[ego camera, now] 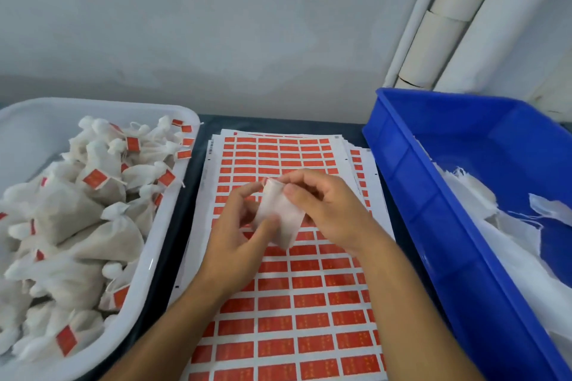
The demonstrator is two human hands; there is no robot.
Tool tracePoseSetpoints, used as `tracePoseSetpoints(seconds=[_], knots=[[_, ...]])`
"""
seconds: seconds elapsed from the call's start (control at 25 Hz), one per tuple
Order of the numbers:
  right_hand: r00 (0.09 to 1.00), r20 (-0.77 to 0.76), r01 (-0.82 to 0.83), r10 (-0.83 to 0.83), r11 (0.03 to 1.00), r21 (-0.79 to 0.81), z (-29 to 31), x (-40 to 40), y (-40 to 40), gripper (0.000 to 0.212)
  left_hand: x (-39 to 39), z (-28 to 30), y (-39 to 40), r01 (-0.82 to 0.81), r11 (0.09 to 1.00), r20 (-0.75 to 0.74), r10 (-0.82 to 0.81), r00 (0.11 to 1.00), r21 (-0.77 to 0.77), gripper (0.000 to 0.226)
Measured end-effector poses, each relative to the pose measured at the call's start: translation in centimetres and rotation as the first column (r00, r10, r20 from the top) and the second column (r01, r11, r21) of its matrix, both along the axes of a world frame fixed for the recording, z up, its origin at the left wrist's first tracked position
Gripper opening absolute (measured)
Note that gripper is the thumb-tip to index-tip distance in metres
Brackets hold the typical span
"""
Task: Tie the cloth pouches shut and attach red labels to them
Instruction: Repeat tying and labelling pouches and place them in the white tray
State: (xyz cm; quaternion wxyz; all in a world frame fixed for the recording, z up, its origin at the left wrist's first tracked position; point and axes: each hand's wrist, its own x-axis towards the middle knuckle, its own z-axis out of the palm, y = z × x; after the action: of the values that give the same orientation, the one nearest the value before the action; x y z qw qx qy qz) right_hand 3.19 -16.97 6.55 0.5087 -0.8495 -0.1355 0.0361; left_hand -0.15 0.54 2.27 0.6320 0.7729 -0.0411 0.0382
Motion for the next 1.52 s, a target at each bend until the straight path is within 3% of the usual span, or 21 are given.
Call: tracePoseSetpoints(seconds=[0.2, 0.32, 0.6, 0.72, 0.92, 1.16, 1.32, 1.4, 1.52], knots=[[0.993, 0.005, 0.117, -0.118, 0.987, 0.112, -2.4, -0.3, -0.3, 0.009, 0.4, -1.1, 0.0, -0.034, 0.999, 0.010, 0.034, 0.999, -0.025, 0.026], [0.987, -0.025, 0.162, -0.160, 0.969, 0.188, -3.3, -0.8, 0.1, 0.008, 0.6, -1.4, 0.0, -0.046, 0.998, -0.012, 0.046, 0.999, 0.031, 0.028], [0.997, 0.029, 0.070, -0.075, 0.987, 0.145, -3.4, -1.1, 0.1, 0.025, 0.5, -0.7, 0.1, -0.015, 0.983, 0.036, 0.009, 0.999, 0.182, 0.032], [0.993, 0.045, 0.103, -0.109, 0.986, 0.128, -3.6, -1.2, 0.4, 0.017, 0.5, -0.6, 0.1, 0.024, 0.975, 0.039, -0.034, 0.999, 0.222, 0.024], [0.994, 0.036, 0.093, -0.101, 0.978, 0.187, -3.8, -1.3, 0.5, 0.010, 0.2, -0.5, -0.3, 0.081, 0.963, 0.096, -0.109, 0.989, 0.258, 0.023], [0.992, -0.018, 0.128, -0.128, 0.954, 0.269, -3.5, -1.5, 0.6, 0.009, -0.1, -1.1, 0.0, 0.104, 0.935, 0.035, -0.124, 0.992, 0.340, 0.026], [0.991, -0.087, 0.128, -0.104, 0.930, 0.344, -3.0, -1.6, 0.8, 0.021, -0.6, -1.1, 0.1, 0.187, 0.943, 0.014, -0.198, 0.980, 0.277, 0.018], [0.986, -0.117, 0.153, -0.117, 0.914, 0.376, -2.8, -1.6, 0.9, 0.025, -0.7, -0.9, -0.1, 0.210, 0.938, 0.020, -0.224, 0.974, 0.275, 0.022], [0.974, -0.168, 0.215, -0.154, 0.864, 0.455, -2.8, -1.5, 0.8, 0.025, -0.8, -0.8, -0.2, 0.242, 0.905, 0.060, -0.280, 0.958, 0.351, 0.044]])
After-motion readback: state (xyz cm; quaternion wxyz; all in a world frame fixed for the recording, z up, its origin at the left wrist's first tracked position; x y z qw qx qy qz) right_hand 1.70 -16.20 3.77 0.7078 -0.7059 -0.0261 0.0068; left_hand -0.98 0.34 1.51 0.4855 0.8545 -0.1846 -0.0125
